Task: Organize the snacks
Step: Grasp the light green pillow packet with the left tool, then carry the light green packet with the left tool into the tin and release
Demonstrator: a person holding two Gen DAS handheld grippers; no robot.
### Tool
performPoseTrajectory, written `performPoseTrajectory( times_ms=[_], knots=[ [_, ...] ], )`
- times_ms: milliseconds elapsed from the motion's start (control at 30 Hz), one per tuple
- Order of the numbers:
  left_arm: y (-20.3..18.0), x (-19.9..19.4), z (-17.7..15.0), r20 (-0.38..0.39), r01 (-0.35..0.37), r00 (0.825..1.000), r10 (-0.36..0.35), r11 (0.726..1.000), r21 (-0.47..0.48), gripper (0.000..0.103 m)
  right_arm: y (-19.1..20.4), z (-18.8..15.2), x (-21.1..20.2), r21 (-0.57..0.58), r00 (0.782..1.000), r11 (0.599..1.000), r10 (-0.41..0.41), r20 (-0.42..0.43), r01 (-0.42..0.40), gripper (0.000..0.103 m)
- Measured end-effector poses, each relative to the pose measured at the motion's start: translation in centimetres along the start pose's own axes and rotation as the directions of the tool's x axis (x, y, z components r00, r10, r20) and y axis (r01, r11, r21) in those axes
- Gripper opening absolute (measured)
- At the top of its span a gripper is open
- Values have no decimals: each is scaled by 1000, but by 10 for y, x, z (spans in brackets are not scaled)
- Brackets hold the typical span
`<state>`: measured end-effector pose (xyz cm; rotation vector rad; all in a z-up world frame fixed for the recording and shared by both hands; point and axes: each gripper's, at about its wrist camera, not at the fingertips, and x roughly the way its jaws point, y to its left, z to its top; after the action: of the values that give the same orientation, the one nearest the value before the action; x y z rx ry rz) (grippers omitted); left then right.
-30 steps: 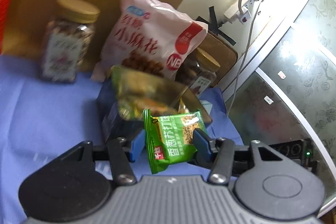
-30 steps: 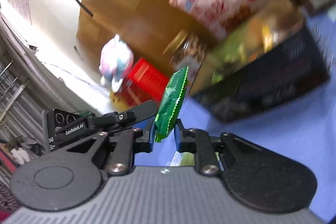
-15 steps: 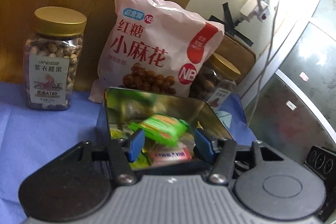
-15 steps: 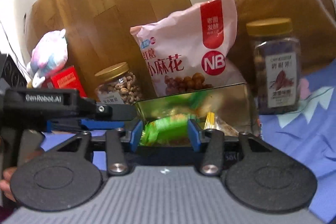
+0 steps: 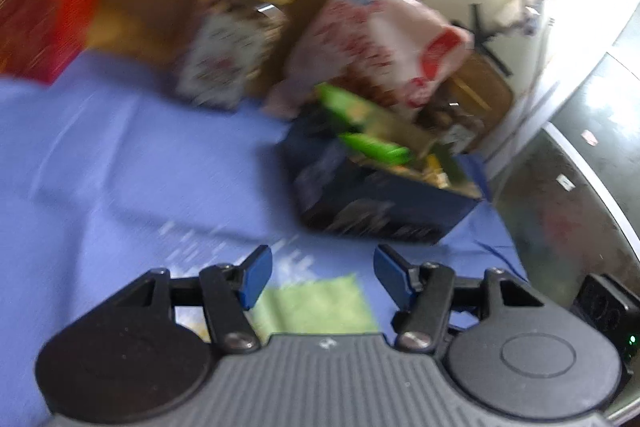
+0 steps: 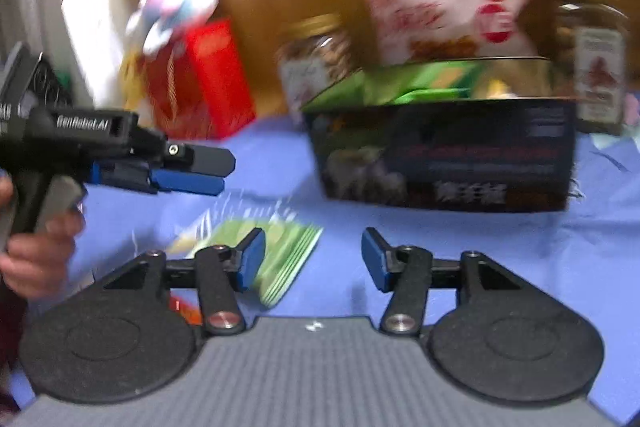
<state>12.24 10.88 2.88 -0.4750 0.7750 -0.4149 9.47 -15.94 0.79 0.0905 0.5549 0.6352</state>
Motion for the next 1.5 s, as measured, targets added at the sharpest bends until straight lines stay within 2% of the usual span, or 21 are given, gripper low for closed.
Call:
performPoseTrajectory(
  times_ms=[167, 333, 467, 500, 533, 633, 700, 800, 1067, 1233, 1433, 1500],
  knots=[
    [19, -5, -14, -31, 18, 999, -20, 997, -75, 62, 18, -2, 14, -110, 997, 994, 11, -76, -19, 66],
    [14, 10, -23, -84, 56, 995, -62, 996, -74, 62, 29, -11, 24, -184, 994, 983, -9, -111, -12, 66],
    [-1, 19, -28, -85, 66, 994, -69, 997, -41, 57, 35, -15, 25, -230, 995, 973, -11, -103, -13, 64],
    [-3, 23, -29, -101, 84, 991, -88, 996, -44, 50, 35, -15, 25, -232, 995, 973, -12, -101, -12, 59],
    [-7, 26, -31, -114, 93, 989, -97, 995, -38, 50, 34, -16, 24, -233, 995, 972, -16, -96, -7, 57],
    [-23, 26, -37, -99, 42, 994, -37, 998, 44, 50, 35, -16, 24, -232, 996, 973, -24, -85, 4, 51],
    [-27, 25, -39, -100, 31, 995, -26, 998, 54, 50, 36, -18, 21, -238, 996, 971, -30, -80, 10, 49],
    [-30, 25, -41, -108, 37, 994, -33, 998, 43, 50, 38, -21, 16, -248, 996, 969, -44, -72, 25, 48],
    [-54, 25, -62, -145, 77, 987, -61, 991, 108, 50, 31, -38, -14, -183, 996, 982, -66, -62, 54, 48],
    [-62, 21, -74, -159, 107, 983, -86, 986, 125, 50, 34, -49, -32, -190, 995, 979, -80, -55, 68, 51],
    [-62, 18, -74, -182, 128, 977, -107, 986, 107, 50, 31, -52, -40, -179, 996, 981, -81, -48, 71, 52],
    [-60, 18, -73, -188, 138, 975, -118, 986, 92, 49, 29, -52, -42, -165, 996, 984, -77, -47, 69, 49]
  ],
)
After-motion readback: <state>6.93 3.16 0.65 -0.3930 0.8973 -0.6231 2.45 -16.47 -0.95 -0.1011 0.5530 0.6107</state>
